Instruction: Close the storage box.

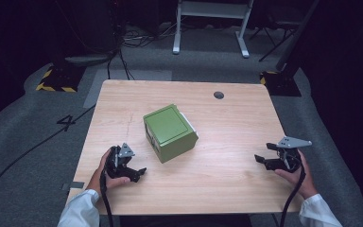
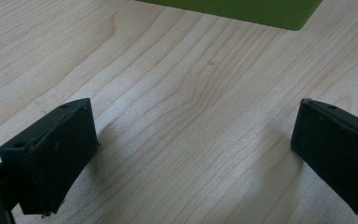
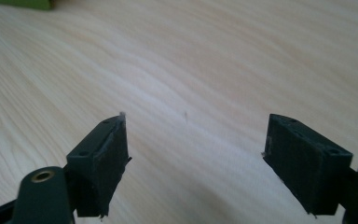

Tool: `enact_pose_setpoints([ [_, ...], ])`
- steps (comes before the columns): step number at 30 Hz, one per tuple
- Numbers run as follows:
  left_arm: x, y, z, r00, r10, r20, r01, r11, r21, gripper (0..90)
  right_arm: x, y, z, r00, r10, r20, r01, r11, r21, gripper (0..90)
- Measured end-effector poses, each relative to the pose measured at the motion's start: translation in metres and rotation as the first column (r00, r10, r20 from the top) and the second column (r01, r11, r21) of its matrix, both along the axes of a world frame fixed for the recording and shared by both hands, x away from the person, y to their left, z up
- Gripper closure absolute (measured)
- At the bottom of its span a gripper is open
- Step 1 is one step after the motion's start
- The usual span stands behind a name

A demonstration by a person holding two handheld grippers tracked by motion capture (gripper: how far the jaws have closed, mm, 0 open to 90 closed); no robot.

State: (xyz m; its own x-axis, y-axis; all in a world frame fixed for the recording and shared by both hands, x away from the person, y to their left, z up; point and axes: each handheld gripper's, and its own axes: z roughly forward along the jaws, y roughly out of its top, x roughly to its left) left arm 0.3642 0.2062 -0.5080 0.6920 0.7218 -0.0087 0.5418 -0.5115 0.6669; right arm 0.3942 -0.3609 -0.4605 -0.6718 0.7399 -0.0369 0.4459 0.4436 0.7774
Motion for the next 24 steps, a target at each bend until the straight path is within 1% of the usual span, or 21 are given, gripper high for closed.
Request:
enact_pose_setpoints([
  [1,0.000,0.000,0.000,1.0000,0.002,0.001,-0.002,1.0000,-0.001,0.6,0.003,0.003,0.005,1.0000,0.004,0.004,-0.004,1.000,0.006,23.0],
  [4,0.000,0.000,0.000,1.0000,0.003,0.001,-0.003,1.0000,-0.002,0.6,0.013,0.012,0.016,0.9996,0.012,0.025,-0.012,1.000,0.000,23.9],
  [5,0.000,0.000,0.000,1.0000,0.003,0.001,-0.003,1.0000,-0.002,0.6,0.017,0.015,0.020,0.9995,0.014,0.027,-0.014,1.000,0.009,23.9],
  [6,0.000,0.000,0.000,1.0000,0.002,-0.001,-0.002,1.0000,-0.001,0.6,0.020,0.018,0.023,0.9993,0.025,0.028,-0.026,0.999,0.020,23.9],
  [7,0.000,0.000,0.000,1.0000,0.002,-0.001,-0.002,1.0000,-0.001,0.6,0.022,0.021,0.026,0.9989,0.032,0.033,-0.033,0.999,0.018,23.9],
  [8,0.000,0.000,0.000,1.0000,0.002,-0.001,-0.002,1.0000,-0.001,0.6,0.022,0.021,0.026,0.9989,0.032,0.033,-0.033,0.999,0.018,23.9],
  [9,0.000,0.000,0.000,1.0000,0.002,-0.001,-0.002,1.0000,-0.001,0.6,0.027,0.030,0.032,0.9979,0.043,0.049,-0.043,0.999,0.006,23.9],
  [10,0.000,0.000,0.000,1.0000,0.001,-0.001,-0.001,1.0000,-0.001,0.6,0.030,0.034,0.035,0.9973,0.048,0.056,-0.048,0.999,0.005,24.1],
  [14,0.000,0.000,0.000,1.0000,0.001,-0.001,-0.001,1.0000,-0.001,0.6,0.040,0.052,0.046,0.9950,0.066,0.075,-0.068,0.998,0.018,24.7],
  [17,0.000,0.000,0.000,1.0000,0.001,-0.001,-0.001,1.0000,-0.001,0.6,0.048,0.067,0.052,0.9931,0.087,0.079,-0.089,0.996,0.026,25.2],
  [18,0.000,0.000,0.000,1.0000,0.001,-0.001,-0.001,1.0000,-0.001,0.5,0.048,0.067,0.052,0.9931,0.087,0.079,-0.089,0.996,0.026,25.2],
  [19,0.000,0.000,0.000,1.0000,0.001,-0.001,-0.001,1.0000,-0.001,0.6,0.053,0.078,0.055,0.9914,0.098,0.086,-0.101,0.995,0.023,25.3],
  [20,0.000,0.000,0.000,1.0000,0.001,-0.001,-0.001,1.0000,-0.001,0.6,0.055,0.084,0.056,0.9900,0.107,0.092,-0.109,0.994,0.018,25.7],
  [24,0.000,0.000,0.000,1.0000,0.001,-0.001,-0.001,1.0000,0.000,0.6,0.066,0.107,0.054,0.9879,0.134,0.078,-0.134,0.991,0.003,25.9],
])
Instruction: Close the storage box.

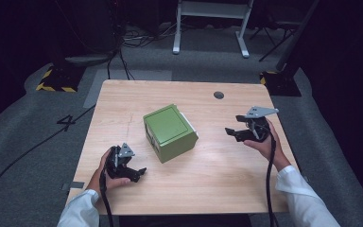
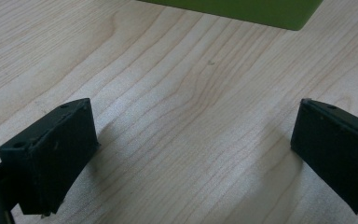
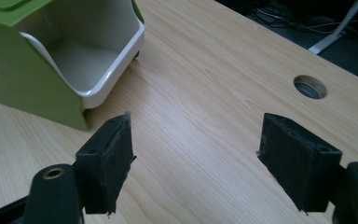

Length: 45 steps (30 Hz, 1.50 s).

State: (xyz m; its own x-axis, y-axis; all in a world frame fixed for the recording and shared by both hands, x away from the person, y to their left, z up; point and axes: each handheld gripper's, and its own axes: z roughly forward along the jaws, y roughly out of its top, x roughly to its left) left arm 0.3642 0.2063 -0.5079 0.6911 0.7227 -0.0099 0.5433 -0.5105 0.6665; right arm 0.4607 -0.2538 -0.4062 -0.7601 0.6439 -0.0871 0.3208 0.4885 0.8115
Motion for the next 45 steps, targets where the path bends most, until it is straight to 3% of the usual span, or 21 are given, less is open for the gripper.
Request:
enact_pose_setpoints([
  [10,0.000,0.000,0.000,1.0000,-0.001,0.002,0.001,1.0000,0.002,0.5,0.020,0.043,-0.005,0.9989,0.038,-0.028,-0.038,0.999,0.009,28.3],
  [16,0.000,0.000,0.000,1.0000,0.002,0.002,-0.002,1.0000,0.001,0.6,0.028,0.075,-0.015,0.9963,0.072,-0.047,-0.073,0.997,-0.018,28.9],
  [25,-0.001,0.001,0.000,1.0000,0.003,0.003,-0.003,1.0000,0.001,0.6,0.034,0.102,-0.030,0.9935,0.078,-0.082,-0.082,0.996,-0.043,29.6],
  [33,-0.002,0.001,0.000,1.0000,0.007,0.001,-0.007,1.0000,0.000,0.6,0.038,0.106,-0.044,0.9877,0.085,-0.131,-0.092,0.995,-0.042,28.8],
  [45,-0.002,0.001,0.000,1.0000,0.006,0.004,-0.006,1.0000,0.001,0.6,0.042,0.093,-0.046,0.9878,0.070,-0.139,-0.074,0.997,-0.024,35.5],
])
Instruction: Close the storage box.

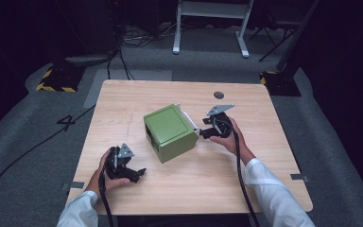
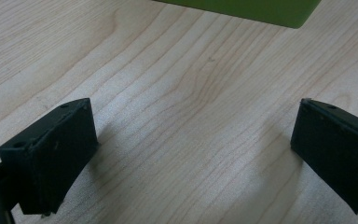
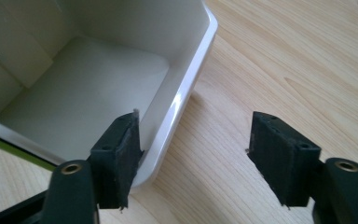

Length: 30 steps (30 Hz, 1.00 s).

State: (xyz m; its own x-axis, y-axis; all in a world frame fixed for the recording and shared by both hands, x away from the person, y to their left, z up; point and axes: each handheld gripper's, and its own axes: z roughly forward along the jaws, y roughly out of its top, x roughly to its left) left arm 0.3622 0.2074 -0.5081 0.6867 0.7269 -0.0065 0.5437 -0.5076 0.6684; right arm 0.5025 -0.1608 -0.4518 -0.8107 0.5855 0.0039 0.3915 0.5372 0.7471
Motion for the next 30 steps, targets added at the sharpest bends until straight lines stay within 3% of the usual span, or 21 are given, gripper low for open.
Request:
enact_pose_setpoints([
  [7,0.000,0.000,0.000,1.0000,0.000,0.000,0.000,1.0000,0.000,0.6,0.007,-0.020,-0.005,0.9995,-0.022,-0.023,0.023,0.999,0.023,42.7],
  [17,0.000,0.000,0.000,1.0000,0.001,-0.002,-0.001,1.0000,-0.002,0.6,0.015,-0.043,-0.009,0.9977,-0.058,-0.036,0.059,0.998,0.034,43.0],
  [30,0.000,0.000,0.000,1.0000,0.001,-0.002,-0.001,1.0000,-0.001,0.6,0.018,-0.058,-0.011,0.9945,-0.101,-0.031,0.101,0.995,0.018,41.3],
])
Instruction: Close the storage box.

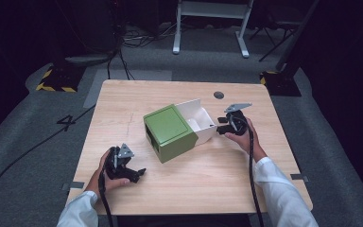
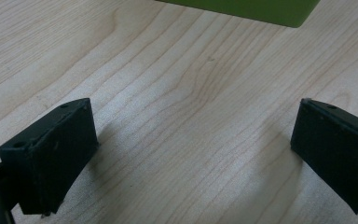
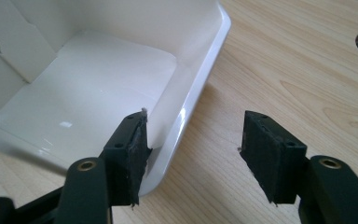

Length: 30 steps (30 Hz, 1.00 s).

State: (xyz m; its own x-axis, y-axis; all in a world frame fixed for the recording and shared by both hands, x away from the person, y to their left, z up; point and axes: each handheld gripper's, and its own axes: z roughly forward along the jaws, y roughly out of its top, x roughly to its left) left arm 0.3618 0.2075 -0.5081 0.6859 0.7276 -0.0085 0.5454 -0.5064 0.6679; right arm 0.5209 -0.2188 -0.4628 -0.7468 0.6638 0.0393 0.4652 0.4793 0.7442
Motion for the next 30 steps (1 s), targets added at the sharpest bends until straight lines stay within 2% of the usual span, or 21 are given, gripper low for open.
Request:
enact_pose_setpoints([
  [3,0.000,0.000,0.000,1.0000,0.000,0.000,0.000,1.0000,0.000,0.6,0.002,-0.004,-0.002,0.9998,-0.013,-0.013,0.013,1.000,0.013,39.7],
  [30,0.000,0.000,0.000,1.0000,0.000,-0.001,0.000,1.0000,-0.001,0.6,0.008,-0.022,0.001,0.9971,-0.075,0.013,0.074,0.997,0.022,37.3],
])
